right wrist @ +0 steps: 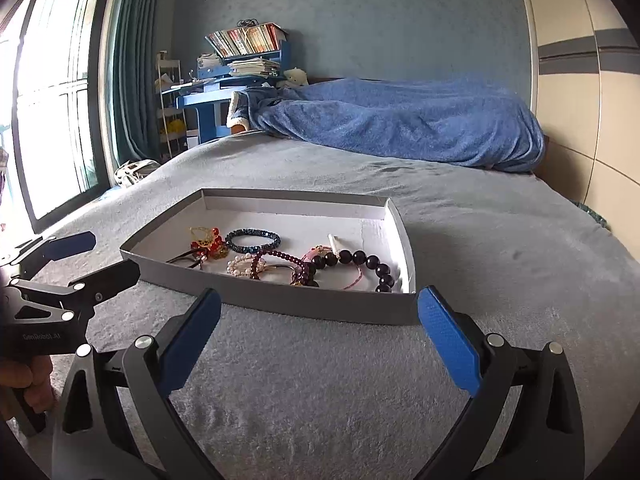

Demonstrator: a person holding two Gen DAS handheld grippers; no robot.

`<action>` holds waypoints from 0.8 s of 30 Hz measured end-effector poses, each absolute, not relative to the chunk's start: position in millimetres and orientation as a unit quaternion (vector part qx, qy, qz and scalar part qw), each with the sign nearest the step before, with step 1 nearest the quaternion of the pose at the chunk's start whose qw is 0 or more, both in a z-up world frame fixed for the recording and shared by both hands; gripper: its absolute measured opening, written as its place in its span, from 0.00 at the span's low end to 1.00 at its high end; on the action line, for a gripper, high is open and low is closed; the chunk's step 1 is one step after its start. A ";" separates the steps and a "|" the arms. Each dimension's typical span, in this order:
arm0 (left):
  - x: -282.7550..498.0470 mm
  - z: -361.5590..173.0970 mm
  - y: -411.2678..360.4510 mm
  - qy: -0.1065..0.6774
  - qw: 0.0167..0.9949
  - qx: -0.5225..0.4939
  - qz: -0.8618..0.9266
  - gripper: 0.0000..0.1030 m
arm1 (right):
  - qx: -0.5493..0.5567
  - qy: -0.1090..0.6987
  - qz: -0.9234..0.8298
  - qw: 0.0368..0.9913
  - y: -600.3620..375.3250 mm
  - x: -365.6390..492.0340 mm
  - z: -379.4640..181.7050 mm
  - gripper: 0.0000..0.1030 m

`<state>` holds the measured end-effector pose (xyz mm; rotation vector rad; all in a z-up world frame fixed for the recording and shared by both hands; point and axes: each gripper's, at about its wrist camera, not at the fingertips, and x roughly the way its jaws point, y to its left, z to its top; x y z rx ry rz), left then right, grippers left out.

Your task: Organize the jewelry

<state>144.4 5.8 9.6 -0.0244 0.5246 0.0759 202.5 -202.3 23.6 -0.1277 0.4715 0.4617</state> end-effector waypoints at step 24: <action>146.6 4.9 7.0 0.268 0.963 -0.015 0.035 0.95 | -0.045 0.239 0.225 0.944 -208.6 207.0 18.8 0.95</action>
